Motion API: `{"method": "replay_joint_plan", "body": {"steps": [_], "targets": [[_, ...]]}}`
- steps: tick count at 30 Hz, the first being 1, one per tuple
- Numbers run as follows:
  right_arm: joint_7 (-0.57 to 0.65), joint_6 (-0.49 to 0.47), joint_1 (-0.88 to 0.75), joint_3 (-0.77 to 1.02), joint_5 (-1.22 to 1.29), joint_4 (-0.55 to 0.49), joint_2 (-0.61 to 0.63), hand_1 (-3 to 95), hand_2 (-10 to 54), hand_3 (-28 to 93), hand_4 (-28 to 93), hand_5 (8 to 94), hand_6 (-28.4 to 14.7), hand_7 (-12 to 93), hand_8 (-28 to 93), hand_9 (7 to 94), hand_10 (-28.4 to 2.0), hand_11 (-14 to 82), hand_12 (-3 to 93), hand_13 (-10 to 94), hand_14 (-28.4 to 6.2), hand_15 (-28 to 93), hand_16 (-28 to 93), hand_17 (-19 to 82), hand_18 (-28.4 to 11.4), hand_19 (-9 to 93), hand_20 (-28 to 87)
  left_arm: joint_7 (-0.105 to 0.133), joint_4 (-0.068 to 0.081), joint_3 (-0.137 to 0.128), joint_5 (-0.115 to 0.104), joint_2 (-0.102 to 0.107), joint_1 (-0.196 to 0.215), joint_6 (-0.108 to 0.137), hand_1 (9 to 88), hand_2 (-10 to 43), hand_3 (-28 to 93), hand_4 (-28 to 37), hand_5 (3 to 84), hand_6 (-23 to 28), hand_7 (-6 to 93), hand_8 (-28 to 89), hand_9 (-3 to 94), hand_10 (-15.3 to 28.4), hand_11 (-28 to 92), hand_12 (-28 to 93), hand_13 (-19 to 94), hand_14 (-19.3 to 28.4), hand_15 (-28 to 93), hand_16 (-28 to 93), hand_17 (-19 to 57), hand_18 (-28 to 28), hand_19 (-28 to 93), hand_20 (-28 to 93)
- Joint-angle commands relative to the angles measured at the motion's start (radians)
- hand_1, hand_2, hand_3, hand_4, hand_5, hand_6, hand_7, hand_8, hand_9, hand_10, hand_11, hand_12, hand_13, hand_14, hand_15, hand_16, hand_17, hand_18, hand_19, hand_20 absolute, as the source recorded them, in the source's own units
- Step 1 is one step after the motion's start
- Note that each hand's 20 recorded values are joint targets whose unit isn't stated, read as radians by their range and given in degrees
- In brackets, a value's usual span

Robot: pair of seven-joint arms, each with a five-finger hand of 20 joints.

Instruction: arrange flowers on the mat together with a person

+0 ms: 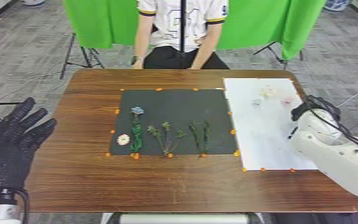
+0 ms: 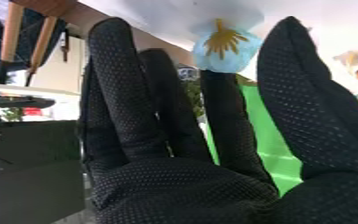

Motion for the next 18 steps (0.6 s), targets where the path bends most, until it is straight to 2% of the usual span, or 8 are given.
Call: {"method": "replay_joint_plan", "body": {"steps": [1,2,5,7,9,12,15,18], "targets": [[-0.034,0.003,0.037,-0.033,-0.005,0.035,-0.001,46.6,-9.5,72,-27,60.8,0.0,12,-12,63.9,-20.1,11.0,13.1,61,-20.2,57,5,21,-28.4,73,6,-0.005,0.002,0.009,-0.002,-0.008,-0.003,0.0,21.0,6.4,76,-25.0,33.3,5.9,10.0,-8,29.6,14.8,18,12,20,21.2,43,-4,-7.9,19.6,42,19],[-0.033,0.002,0.044,-0.044,-0.006,0.037,-0.002,47.1,-9.5,72,-28,62.1,0.3,12,-12,64.4,-19.1,11.5,13.0,61,-19.6,57,5,21,-28.4,73,6,-0.01,0.002,0.011,0.002,-0.014,-0.007,-0.001,21.0,6.4,76,-25.0,33.3,5.9,10.0,-8,29.6,14.8,18,12,20,21.2,43,-4,-7.9,19.6,42,19],[-0.031,0.002,0.054,-0.067,-0.014,0.048,-0.007,48.8,-9.5,72,-28,67.2,1.7,12,-13,66.1,-16.8,12.5,12.5,62,-18.2,57,6,22,-28.4,73,6,-0.009,0.001,0.009,0.001,-0.015,-0.003,-0.002,21.0,6.5,76,-25.0,33.2,5.9,10.1,-8,29.6,14.8,18,12,20,21.2,42,-4,-7.9,19.5,42,19],[-0.03,0.032,0.065,-0.095,-0.028,0.057,-0.008,51.6,-9.5,68,-28,70.0,1.9,12,-7,68.5,-15.9,13.0,12.4,63,-17.2,57,7,22,-28.4,72,6,-0.013,0.002,0.011,0.008,-0.021,-0.006,-0.006,21.0,6.5,76,-25.0,33.2,5.9,10.1,-8,29.6,14.8,18,12,20,21.2,42,-4,-7.9,19.5,42,19],[-0.027,0.052,0.072,-0.12,-0.052,0.068,-0.011,57.3,-9.5,62,-28,75.9,2.2,12,-4,74.1,-13.9,13.6,14.2,67,-14.8,55,10,23,-28.0,72,7,-0.022,0.003,0.013,0.011,-0.023,-0.015,-0.008,21.0,6.5,76,-25.0,33.3,5.9,10.0,-8,29.6,14.7,18,12,20,21.2,42,-4,-7.9,19.5,42,19],[-0.025,0.071,0.062,-0.121,-0.062,0.078,-0.017,62.4,-9.5,59,-28,83.3,2.7,13,-1,86.8,-10.5,6.9,24.9,73,-10.3,51,19,25,-25.6,73,7,-0.038,0.004,0.014,0.025,-0.034,-0.025,-0.014,21.1,6.5,76,-25.0,33.3,5.9,10.1,-8,29.6,14.7,18,12,20,21.2,42,-4,-7.9,19.5,42,19],[-0.026,0.101,0.052,-0.126,-0.081,0.078,-0.014,64.9,-9.5,58,-28,86.1,2.7,14,0,92.2,-9.2,7.1,29.1,76,-8.1,50,22,26,-24.0,75,8,-0.026,0.003,0.015,0.016,-0.029,-0.018,-0.011,21.0,6.5,76,-25.0,33.3,6.0,10.0,-8,29.6,14.7,18,12,20,21.1,42,-4,-7.9,19.4,42,19],[-0.031,0.135,0.043,-0.12,-0.076,0.069,-0.011,66.1,-9.5,57,-28,86.8,2.3,14,1,93.4,-9.1,8.2,29.4,79,-6.7,51,22,27,-21.3,77,9,-0.025,0.004,0.011,0.013,-0.025,-0.014,-0.011,21.0,6.5,76,-24.9,33.3,6.0,10.0,-8,29.5,14.7,18,12,20,21.1,42,-4,-7.9,19.4,42,19]]}}
